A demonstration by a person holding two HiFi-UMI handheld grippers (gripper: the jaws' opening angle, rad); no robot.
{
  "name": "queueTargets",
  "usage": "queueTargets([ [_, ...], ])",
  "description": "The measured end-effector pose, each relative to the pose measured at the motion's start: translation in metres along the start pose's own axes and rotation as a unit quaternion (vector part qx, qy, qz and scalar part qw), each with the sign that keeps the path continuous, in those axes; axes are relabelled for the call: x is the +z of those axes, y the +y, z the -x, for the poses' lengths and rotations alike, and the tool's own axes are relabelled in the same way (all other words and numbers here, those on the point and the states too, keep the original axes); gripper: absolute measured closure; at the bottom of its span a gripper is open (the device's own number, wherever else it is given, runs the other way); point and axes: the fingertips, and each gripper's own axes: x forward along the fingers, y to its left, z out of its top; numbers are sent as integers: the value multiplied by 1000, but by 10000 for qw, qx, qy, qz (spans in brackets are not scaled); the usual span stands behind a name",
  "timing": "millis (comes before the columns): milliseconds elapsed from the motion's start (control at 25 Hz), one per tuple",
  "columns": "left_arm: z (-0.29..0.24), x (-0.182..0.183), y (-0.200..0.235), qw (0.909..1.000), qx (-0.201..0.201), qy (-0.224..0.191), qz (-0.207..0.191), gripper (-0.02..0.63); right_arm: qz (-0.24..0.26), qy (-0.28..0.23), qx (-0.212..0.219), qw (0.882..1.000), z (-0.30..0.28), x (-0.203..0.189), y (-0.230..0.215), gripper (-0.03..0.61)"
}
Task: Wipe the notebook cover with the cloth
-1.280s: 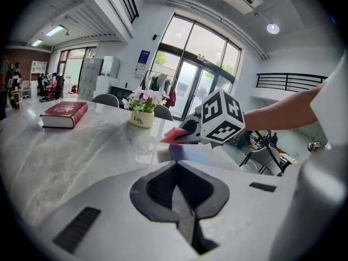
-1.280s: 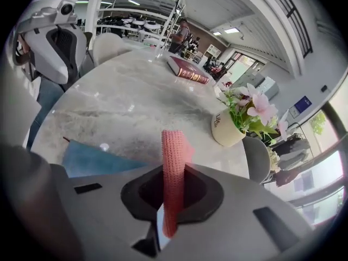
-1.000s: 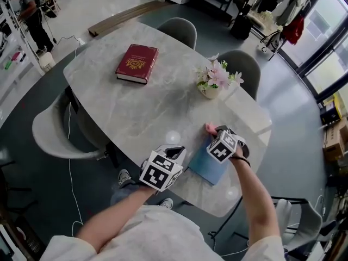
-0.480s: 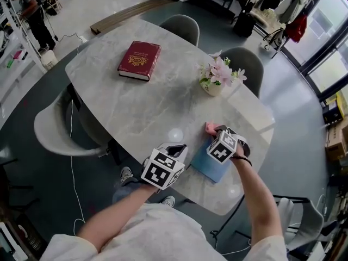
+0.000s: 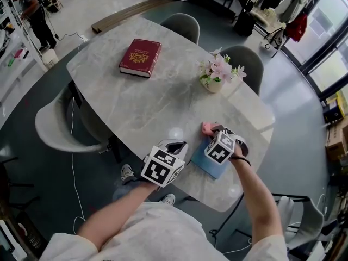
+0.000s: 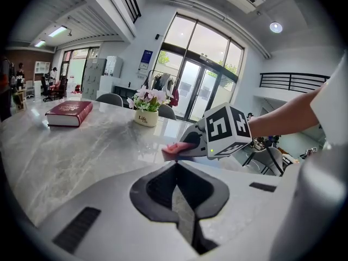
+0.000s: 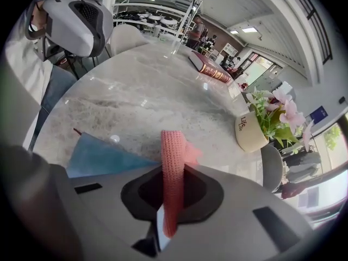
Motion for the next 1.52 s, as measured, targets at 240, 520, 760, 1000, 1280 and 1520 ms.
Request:
queueTargets([
  [240,5,-3,-4,10000,28,-26,13,606,81,-113,69,9999,5,5,15,563],
  [520,10,-7,-8,10000,59,-54,25,607,186,-317,175,9992,15,15,34,563],
  [760,15,-10,-13,9999,87,-93,70,607,321,-408,238,9984,23,21,51,563],
  [1000,20,-14,-18,9998,122,-110,109,607,390,-497,324,9975,31,24,67,563],
  [1280,22,-16,-25,9997,156,-141,129,607,526,-595,411,9960,36,25,84,563],
  [1520,24,-18,-27,9994,227,-185,188,607,618,-714,482,9944,42,28,97,563],
])
